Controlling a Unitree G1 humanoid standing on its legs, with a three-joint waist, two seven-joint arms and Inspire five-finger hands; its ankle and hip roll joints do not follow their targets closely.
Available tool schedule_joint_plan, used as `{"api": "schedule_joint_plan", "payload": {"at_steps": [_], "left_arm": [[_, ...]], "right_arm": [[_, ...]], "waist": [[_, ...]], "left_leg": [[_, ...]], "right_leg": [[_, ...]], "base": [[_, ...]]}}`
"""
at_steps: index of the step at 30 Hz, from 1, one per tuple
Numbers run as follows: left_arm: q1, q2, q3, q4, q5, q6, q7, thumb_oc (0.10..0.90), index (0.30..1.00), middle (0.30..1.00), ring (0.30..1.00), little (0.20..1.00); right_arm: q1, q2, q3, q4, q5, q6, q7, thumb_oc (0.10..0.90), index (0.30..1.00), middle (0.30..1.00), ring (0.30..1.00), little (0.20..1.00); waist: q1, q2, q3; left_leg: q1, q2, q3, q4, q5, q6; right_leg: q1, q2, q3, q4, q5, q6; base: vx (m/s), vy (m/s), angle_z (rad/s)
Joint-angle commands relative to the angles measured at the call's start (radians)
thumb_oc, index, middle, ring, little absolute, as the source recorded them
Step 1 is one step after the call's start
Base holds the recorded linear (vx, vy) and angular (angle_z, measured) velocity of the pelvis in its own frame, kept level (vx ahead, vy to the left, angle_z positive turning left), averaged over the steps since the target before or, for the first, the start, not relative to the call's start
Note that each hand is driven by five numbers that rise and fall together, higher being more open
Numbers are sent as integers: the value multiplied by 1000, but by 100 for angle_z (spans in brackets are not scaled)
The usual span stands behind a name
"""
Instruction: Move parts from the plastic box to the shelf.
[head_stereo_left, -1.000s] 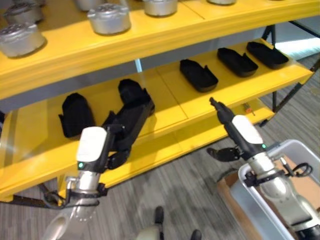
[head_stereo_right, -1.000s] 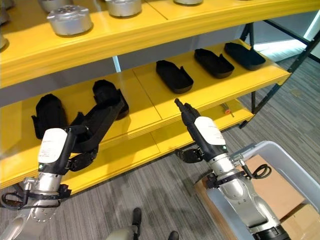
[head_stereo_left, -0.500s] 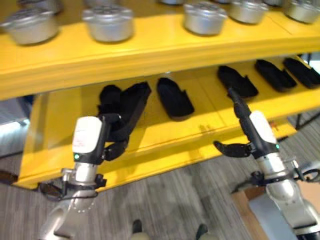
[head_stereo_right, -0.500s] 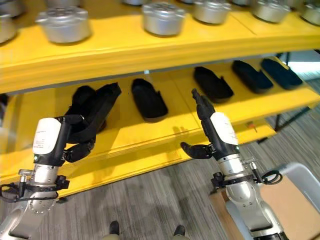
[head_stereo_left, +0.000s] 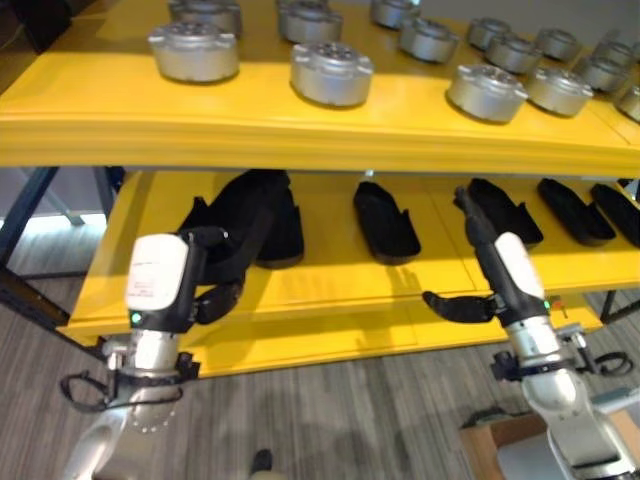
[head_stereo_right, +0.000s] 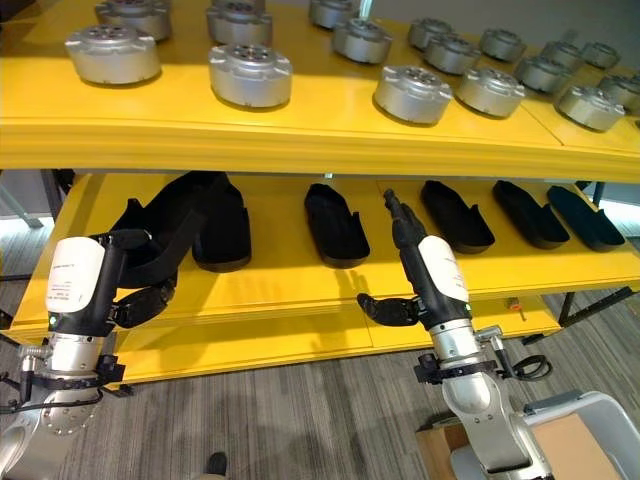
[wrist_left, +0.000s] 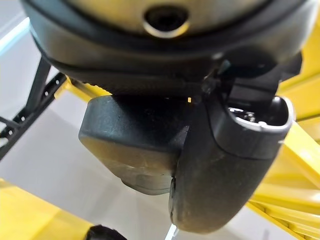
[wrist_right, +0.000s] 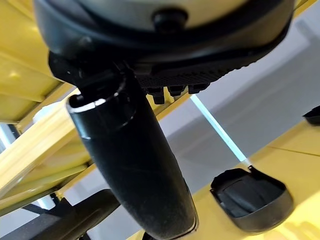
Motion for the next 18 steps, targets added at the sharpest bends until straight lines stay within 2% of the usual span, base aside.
{"api": "schedule_joint_plan", "payload": {"at_steps": [1,5,8,9,10,11,12,14,15,16,17,18], "left_arm": [[-63,14,93,-122,18,-39,128,400,300,300,300,300],[-44,19,116,-120,42,-26,145,400,300,300,300,300],[-40,21,129,-108,56,-12,160,400,300,300,300,300],[-40,24,140,-97,68,0,172,400,300,300,300,300],[-40,26,156,-91,73,11,189,400,300,300,300,300],[-41,26,156,-91,73,11,190,400,300,300,300,300],[-47,26,162,-88,78,20,196,400,300,300,300,300],[-50,18,168,-74,75,27,193,400,300,300,300,300],[-48,13,172,-64,69,28,192,400,300,300,300,300],[-48,10,175,-60,67,30,190,400,300,300,300,300],[-48,10,175,-61,67,30,190,400,300,300,300,300],[-40,0,178,-59,66,36,183,400,300,300,300,300]], "right_arm": [[-114,-53,3,-44,-30,-40,-25,900,1000,1000,1000,1000],[-118,-33,17,-40,-52,-37,-26,900,1000,1000,1000,1000],[-118,-25,23,-35,-71,-32,-27,900,1000,1000,1000,1000],[-119,-21,27,-32,-83,-27,-30,900,1000,1000,1000,1000],[-130,-12,36,-29,-85,-27,-31,900,1000,1000,1000,1000],[-132,-12,37,-28,-85,-27,-32,900,1000,1000,1000,1000],[-138,-9,41,-25,-86,-28,-33,900,1000,1000,1000,1000],[-130,-10,40,-19,-81,-32,-18,900,1000,1000,1000,1000],[-129,-14,41,-16,-69,-40,-12,900,1000,1000,1000,1000],[-133,-18,47,-18,-60,-47,-7,900,1000,1000,1000,1000],[-133,-18,47,-18,-60,-47,-7,900,1000,1000,1000,1000],[-144,-25,63,-15,-43,-58,0,900,1000,1000,1000,1000]], "waist": [[-3,28,-110],[6,14,-108],[9,18,-102],[13,32,-89],[23,47,-70],[23,48,-68],[24,54,-54],[2,58,-45],[-2,59,-42],[-4,57,-42],[-2,57,-43],[-8,54,-46]], "left_leg": [[62,-53,42,-57,-78,114],[71,-104,46,-54,-94,146],[86,-132,51,-63,-101,170],[113,-136,65,-82,-104,184],[133,-129,75,-98,-109,192],[135,-128,75,-100,-110,191],[134,-125,89,-100,-98,194],[138,-119,93,-102,-86,195],[135,-113,99,-100,-82,191],[133,-116,105,-99,-79,190],[132,-115,107,-99,-79,190],[132,-123,113,-101,-73,186]], "right_leg": [[-21,-77,23,72,33,103],[-34,-124,45,84,102,122],[-57,-154,64,112,160,125],[-83,-170,56,181,171,114],[-105,-160,16,247,138,113],[-106,-160,17,253,133,113],[-124,-145,1,295,105,87],[-164,-20,50,316,-4,49],[-195,68,79,319,-64,21],[-218,130,92,320,-95,9],[-219,130,93,320,-95,8],[-218,204,114,283,-132,-17]], "base": [[17,202,6],[20,222,3],[15,253,3],[33,389,-19],[32,297,-33],[-50,164,-43],[-68,73,-50],[-34,74,-34],[5,20,-11],[2,-9,-16],[15,-3,-28],[7,-23,-22]]}}
